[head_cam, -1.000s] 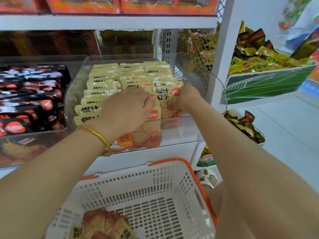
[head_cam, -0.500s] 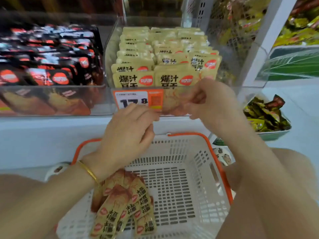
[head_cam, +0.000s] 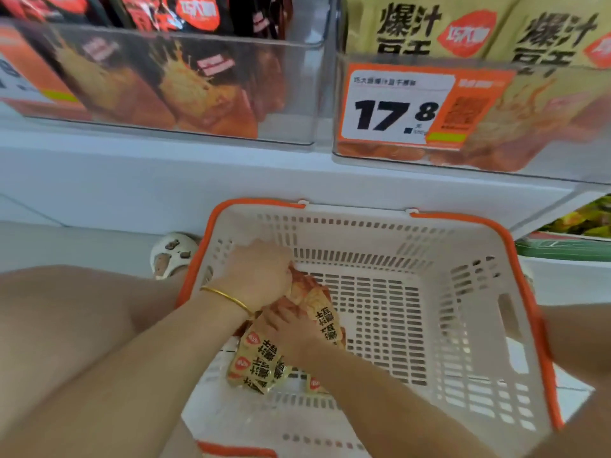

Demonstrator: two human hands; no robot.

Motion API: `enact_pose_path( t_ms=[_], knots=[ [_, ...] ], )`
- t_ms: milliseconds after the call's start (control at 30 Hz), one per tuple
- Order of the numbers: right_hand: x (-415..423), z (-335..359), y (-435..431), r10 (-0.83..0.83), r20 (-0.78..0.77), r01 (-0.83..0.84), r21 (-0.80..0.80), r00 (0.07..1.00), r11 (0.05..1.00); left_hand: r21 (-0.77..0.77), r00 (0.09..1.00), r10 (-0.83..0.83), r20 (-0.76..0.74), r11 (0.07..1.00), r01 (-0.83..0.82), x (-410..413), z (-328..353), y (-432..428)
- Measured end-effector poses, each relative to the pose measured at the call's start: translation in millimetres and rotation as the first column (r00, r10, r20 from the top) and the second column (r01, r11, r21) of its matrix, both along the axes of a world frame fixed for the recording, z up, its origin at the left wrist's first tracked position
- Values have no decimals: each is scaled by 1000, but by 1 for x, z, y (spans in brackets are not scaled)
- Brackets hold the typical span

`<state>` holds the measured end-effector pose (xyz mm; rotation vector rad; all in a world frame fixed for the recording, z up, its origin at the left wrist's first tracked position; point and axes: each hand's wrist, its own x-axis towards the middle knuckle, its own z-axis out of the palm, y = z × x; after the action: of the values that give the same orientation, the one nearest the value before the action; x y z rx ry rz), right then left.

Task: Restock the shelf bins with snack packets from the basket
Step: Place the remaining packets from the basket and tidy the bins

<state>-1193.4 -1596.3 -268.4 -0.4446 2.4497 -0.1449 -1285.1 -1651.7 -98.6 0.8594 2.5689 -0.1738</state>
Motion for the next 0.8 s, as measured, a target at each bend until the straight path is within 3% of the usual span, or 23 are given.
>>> enact_pose_path(
  t_ms=[333, 433, 533, 633, 700, 767, 800],
  knots=[
    [18, 8, 24, -94, -43, 93, -25, 995, 995, -57, 994, 64, 89, 997, -59, 3, -1, -3],
    [12, 31, 38, -320, -109, 306, -124, 941, 944, -22, 976, 128, 174, 992, -126, 8, -5, 2],
    [11, 65, 53, -510, -249, 448, -268, 823, 853, 112, 901, 284, 328, 935, -335, 14, -7, 11],
    [16, 99, 63, -581, -346, 486, -328, 737, 810, 255, 750, 354, 559, 787, -562, 19, -3, 24],
    [21, 121, 71, -660, -300, 536, -403, 689, 742, 351, 717, 349, 603, 691, -632, 21, 4, 33],
    [27, 143, 85, -719, -156, 579, -490, 678, 652, 412, 746, 311, 589, 679, -608, 21, 10, 39],
    [31, 155, 93, -736, -55, 605, -530, 675, 594, 407, 776, 294, 558, 718, -565, 23, 19, 41]
  ],
)
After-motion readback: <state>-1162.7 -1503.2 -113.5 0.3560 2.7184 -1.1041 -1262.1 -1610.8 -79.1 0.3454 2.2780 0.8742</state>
